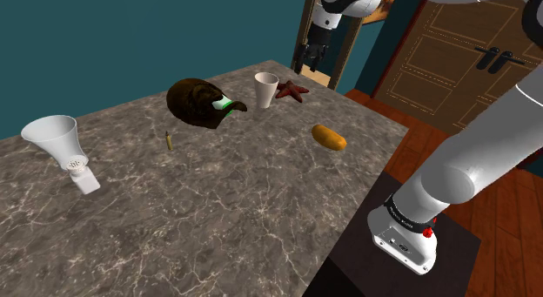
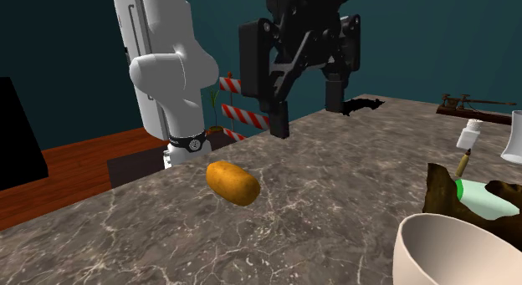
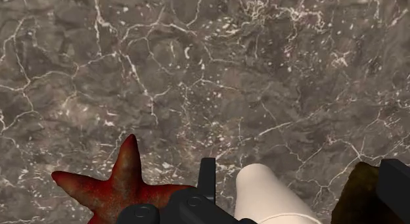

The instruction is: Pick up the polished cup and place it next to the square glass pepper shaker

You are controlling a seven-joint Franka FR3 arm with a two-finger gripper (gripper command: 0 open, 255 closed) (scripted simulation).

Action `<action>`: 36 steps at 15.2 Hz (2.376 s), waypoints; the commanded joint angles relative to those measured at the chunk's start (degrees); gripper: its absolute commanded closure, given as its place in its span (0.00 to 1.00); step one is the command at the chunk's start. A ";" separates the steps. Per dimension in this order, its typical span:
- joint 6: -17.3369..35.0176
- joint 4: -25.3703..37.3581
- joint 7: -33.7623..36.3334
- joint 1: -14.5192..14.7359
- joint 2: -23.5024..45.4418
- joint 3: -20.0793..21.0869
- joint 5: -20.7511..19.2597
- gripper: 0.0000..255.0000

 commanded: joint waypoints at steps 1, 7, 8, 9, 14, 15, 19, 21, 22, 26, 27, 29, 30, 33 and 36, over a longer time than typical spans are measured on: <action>1.62 3.00 -0.09 0.04 4.49 -0.10 0.85 0.00; 3.75 14.34 -0.67 -0.49 17.78 -0.29 3.45 0.00; 3.85 16.54 -0.72 -0.64 20.05 -0.27 3.87 0.00; 3.87 18.85 -0.75 -0.81 22.34 -0.23 4.27 0.00; 4.76 25.07 -0.78 -1.28 29.34 0.04 5.40 0.00; 5.38 24.77 -0.83 -1.24 29.66 0.09 5.47 0.00; 7.80 23.72 -1.02 -1.09 31.03 0.29 5.76 0.00; 8.15 23.58 -1.05 -1.06 31.23 0.32 5.80 0.00; 8.14 23.59 -1.05 -1.06 31.24 0.32 5.80 0.00; 8.14 23.59 -1.05 -1.06 31.24 0.32 5.80 0.00; 8.14 23.59 -1.05 -1.06 31.24 0.32 5.80 0.00; 8.14 23.59 -1.05 -1.07 31.24 0.32 5.80 1.00; 8.14 23.59 -1.05 -1.07 31.24 0.32 5.80 1.00; 8.14 23.60 -1.05 -1.07 31.24 0.32 5.80 1.00; 8.12 23.65 -1.03 -1.06 31.27 0.32 5.80 1.00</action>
